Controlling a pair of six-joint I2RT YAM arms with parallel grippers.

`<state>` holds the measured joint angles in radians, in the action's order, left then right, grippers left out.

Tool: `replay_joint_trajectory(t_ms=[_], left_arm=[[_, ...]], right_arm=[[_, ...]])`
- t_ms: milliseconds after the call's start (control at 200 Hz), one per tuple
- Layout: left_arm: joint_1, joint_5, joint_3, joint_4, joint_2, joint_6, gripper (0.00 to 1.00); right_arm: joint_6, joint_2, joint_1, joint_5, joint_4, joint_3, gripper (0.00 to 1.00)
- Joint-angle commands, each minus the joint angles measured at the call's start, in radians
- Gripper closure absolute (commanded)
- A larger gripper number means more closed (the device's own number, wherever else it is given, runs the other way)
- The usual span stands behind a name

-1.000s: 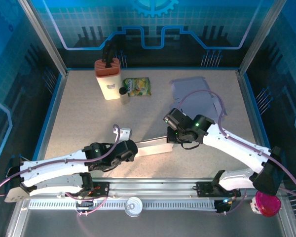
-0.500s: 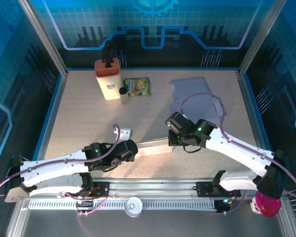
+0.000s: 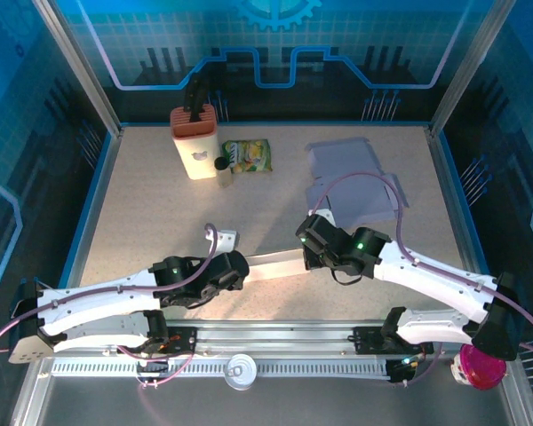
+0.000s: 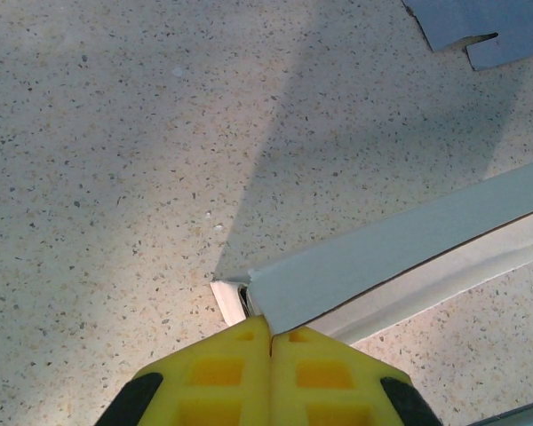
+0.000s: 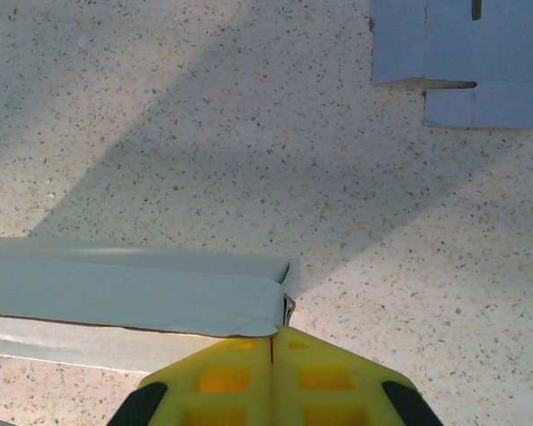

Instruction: Fold the paper box

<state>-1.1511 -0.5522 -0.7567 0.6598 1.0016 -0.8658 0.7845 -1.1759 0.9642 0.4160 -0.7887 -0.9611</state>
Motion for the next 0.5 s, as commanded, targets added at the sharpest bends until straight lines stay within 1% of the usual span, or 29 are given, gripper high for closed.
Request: replay_joint_trajectory(t_ms=[0, 275, 495], left_arm=[[-0.005, 0.045, 0.001, -0.017, 0.017, 0.002, 1.00], [-0.004, 0.051, 0.007, -0.023, 0.014, -0.002, 1.00], [-0.005, 0.047, 0.024, -0.029, -0.001, -0.003, 1.00]], right_arm=[[0.013, -0.001, 0.021, 0.005, 0.024, 0.018, 1.00], [0.074, -0.028, 0.072, 0.039, 0.055, 0.036, 1.00], [0.066, -0.002, 0.106, 0.082, 0.102, 0.076, 1.00]])
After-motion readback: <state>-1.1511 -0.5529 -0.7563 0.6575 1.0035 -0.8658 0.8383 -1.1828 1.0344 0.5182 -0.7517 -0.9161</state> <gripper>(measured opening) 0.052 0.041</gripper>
